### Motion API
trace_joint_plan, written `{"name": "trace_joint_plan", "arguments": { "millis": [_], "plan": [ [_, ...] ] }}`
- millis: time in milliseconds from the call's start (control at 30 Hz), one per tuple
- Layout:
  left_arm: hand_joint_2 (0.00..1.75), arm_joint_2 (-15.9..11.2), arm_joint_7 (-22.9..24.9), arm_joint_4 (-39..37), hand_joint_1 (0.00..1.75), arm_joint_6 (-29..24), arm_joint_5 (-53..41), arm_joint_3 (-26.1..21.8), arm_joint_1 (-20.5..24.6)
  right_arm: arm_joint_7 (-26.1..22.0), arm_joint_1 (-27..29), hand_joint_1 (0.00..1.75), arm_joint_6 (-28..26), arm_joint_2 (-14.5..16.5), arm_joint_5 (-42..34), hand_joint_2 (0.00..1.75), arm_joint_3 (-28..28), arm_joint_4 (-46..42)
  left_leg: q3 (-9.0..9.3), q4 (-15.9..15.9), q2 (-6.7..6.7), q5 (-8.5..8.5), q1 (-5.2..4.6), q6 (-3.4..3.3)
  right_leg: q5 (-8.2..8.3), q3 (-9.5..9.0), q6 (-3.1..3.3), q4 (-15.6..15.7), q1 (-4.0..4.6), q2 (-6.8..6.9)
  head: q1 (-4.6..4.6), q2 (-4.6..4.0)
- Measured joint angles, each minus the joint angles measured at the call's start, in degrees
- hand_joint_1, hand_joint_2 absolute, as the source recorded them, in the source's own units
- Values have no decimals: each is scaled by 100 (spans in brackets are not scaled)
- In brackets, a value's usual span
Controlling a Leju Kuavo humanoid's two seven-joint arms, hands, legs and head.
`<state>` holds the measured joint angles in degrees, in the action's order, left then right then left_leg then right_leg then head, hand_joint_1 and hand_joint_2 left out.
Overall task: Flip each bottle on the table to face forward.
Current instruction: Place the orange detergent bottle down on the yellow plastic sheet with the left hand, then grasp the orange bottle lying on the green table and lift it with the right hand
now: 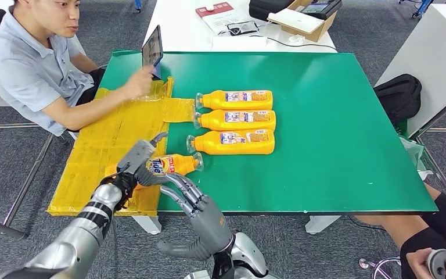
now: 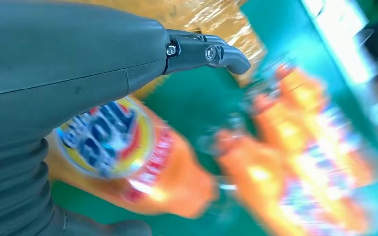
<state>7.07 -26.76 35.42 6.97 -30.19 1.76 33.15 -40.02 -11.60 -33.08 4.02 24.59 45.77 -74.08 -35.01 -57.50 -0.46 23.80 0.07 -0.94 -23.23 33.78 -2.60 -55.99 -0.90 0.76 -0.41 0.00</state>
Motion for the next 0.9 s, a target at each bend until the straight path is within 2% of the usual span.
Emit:
{"name": "trace_joint_plan", "arguments": {
  "millis": [167, 300, 500, 700, 800, 900],
  "plan": [
    [175, 363, 254, 1067, 0, 688, 2429, -424, -587, 0, 22, 0, -87, -27, 168, 175, 0, 1, -19, -1, 4, 2, 0, -1, 0, 18, -1, 1, 0, -2, 0, 0],
    [175, 559, 500, 1853, 0, 748, 3898, -519, -986, 0, 61, 0, -109, -38, 322, 175, 0, -7, -24, -1, 7, 4, 1, 1, -1, 27, 0, 1, 3, -3, -1, 0],
    [175, 711, 351, 2770, 0, 427, 4646, -506, -1439, 0, 174, 0, -75, -97, 476, 175, -41, -160, -28, 0, 13, 4, 2, 1, -1, 33, 0, 1, 4, -6, -1, 0],
    [175, 774, 310, 3348, 0, 270, 5151, -511, -1687, 0, 306, 0, 84, -176, 650, 175, -162, -422, -28, 0, 13, 4, 1, 1, -1, 32, 0, 2, 3, -6, 0, 0],
    [175, 800, 303, 3723, 0, 191, 5705, -535, -1837, 27, 431, 0, 246, -253, 1159, 175, -368, -664, -29, 0, 13, 4, 1, 1, -1, 32, 0, 2, 3, -6, -1, 0],
    [175, 811, 286, 4159, 0, 157, 5899, -583, -2039, 258, 497, 0, 328, -414, 1901, 175, -735, -875, -30, 0, 13, 5, 1, 0, -1, 33, 0, 2, 3, -6, -1, 0]
  ]
}}
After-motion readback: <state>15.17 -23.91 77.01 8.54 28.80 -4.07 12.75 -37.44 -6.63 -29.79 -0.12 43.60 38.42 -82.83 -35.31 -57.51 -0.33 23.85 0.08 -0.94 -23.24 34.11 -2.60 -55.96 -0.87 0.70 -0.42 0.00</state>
